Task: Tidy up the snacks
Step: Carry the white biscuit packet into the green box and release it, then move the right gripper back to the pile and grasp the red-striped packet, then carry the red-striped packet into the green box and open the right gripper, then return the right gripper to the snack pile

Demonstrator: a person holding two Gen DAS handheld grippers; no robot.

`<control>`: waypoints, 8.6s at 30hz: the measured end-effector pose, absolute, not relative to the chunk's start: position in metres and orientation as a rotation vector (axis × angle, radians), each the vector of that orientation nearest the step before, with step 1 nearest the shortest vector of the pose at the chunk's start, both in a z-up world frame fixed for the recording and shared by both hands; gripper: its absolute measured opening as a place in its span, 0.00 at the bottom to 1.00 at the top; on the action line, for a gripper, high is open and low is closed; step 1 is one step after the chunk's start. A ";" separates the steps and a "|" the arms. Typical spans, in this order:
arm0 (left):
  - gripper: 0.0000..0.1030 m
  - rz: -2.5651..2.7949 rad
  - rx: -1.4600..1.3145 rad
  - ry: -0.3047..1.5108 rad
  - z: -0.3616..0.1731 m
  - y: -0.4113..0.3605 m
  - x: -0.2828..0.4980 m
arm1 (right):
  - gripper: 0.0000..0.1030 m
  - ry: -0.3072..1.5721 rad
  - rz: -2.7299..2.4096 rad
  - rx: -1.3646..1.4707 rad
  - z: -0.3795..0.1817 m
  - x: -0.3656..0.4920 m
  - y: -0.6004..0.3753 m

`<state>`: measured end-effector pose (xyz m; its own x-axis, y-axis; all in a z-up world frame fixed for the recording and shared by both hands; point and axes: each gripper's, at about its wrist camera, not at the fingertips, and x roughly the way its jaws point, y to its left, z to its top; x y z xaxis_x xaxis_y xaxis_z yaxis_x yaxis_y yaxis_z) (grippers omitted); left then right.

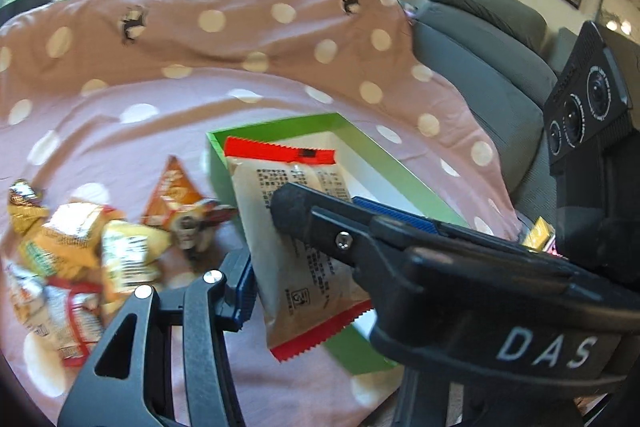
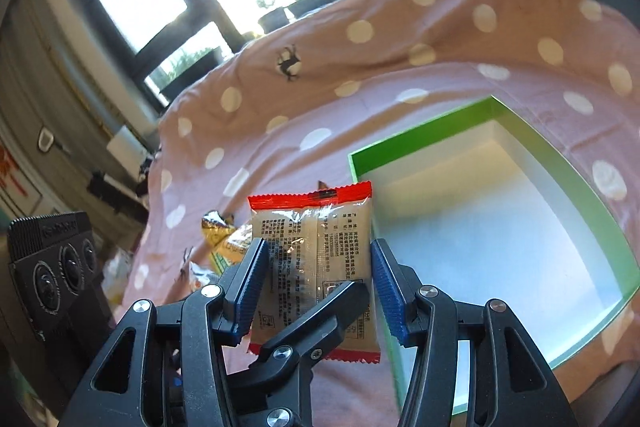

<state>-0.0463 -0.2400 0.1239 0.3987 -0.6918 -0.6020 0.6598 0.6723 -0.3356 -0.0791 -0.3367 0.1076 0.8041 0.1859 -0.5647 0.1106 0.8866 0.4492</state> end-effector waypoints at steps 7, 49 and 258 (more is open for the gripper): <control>0.46 -0.906 -0.034 0.857 0.110 -0.278 -0.041 | 0.54 0.679 -0.054 0.556 0.090 -0.081 -0.370; 0.86 -0.300 -0.229 0.820 0.083 -0.022 -0.018 | 0.84 0.694 0.178 0.334 0.092 -0.042 -0.242; 0.42 -0.882 -0.002 0.933 0.098 -0.320 -0.020 | 0.53 0.819 -0.164 0.729 0.053 -0.059 -0.440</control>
